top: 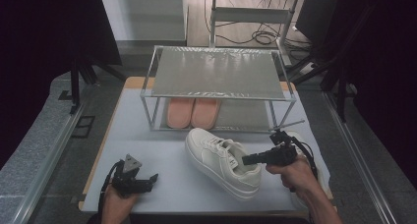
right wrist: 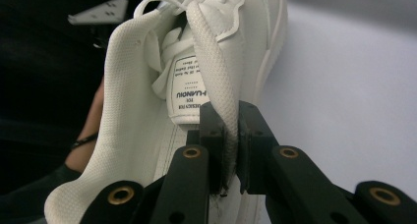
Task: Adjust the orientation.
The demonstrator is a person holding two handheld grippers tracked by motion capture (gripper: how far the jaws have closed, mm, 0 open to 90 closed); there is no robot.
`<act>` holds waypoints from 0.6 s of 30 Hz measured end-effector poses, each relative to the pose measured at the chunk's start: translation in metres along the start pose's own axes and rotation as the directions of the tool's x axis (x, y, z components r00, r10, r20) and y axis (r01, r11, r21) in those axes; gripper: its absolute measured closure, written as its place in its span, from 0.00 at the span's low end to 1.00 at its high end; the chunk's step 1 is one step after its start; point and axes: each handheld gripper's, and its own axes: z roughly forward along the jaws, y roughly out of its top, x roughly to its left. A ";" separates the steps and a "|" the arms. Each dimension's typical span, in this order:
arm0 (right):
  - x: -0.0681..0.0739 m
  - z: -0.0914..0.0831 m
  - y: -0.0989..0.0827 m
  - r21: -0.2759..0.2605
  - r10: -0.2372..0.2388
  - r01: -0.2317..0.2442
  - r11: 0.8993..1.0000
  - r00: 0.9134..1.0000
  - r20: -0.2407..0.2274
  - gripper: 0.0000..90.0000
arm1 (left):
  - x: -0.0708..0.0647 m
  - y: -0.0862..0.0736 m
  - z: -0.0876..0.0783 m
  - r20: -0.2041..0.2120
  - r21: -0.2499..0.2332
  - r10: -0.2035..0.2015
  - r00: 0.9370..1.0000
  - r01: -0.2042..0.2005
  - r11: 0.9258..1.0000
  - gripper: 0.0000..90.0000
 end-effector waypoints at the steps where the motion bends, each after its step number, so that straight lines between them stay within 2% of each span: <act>1: 0.002 -0.001 0.002 -0.007 -0.004 0.004 1.000 1.000 -0.003 0.92 | 0.000 0.000 0.000 0.000 0.000 0.003 1.000 -0.003 1.000 0.14; 11: 0.024 -0.010 0.022 -0.044 -0.050 0.048 0.998 0.998 -0.043 0.92 | 0.000 0.000 0.000 -0.001 0.001 0.004 1.000 -0.004 1.000 0.14; 18: 0.031 -0.006 0.033 -0.071 -0.046 0.039 0.997 0.995 -0.094 0.93 | 0.000 0.000 0.000 -0.001 0.001 0.004 1.000 -0.004 1.000 0.14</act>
